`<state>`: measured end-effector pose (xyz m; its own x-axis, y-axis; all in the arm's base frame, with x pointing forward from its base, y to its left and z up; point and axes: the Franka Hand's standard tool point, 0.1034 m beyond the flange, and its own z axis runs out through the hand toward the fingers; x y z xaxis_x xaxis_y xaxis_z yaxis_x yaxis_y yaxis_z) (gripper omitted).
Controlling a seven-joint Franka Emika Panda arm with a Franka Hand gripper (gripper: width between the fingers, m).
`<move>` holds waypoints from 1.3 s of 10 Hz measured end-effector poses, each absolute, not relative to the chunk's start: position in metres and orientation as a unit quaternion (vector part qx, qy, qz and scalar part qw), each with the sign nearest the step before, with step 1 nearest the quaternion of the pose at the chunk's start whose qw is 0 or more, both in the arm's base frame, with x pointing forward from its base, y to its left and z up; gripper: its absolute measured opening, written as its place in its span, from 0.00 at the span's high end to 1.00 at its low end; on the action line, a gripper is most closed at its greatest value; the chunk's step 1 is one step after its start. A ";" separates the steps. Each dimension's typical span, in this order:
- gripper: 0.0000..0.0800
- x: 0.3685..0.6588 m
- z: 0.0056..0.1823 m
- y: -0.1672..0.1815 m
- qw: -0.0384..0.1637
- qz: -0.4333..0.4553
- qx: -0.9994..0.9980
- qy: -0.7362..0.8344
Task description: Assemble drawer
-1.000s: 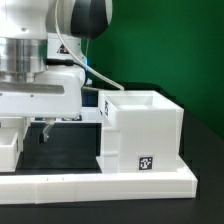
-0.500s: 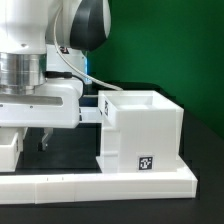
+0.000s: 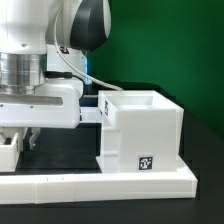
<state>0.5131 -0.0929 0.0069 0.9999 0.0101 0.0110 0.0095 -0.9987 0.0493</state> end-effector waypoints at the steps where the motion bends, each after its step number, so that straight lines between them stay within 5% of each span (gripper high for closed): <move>1: 0.89 0.513 0.007 -0.093 0.025 0.006 1.000 0.005; 10: 0.95 0.515 0.008 -0.089 0.027 0.005 0.999 0.016; 13: 0.95 0.526 0.027 -0.072 0.025 0.006 0.996 0.084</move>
Offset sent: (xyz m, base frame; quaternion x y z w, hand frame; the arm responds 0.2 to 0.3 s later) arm 0.0000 0.0000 0.0000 0.0000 0.0000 0.0000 1.0000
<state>0.5256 -0.0719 0.0274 0.9858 0.1679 0.0078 0.1673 -0.9846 0.0516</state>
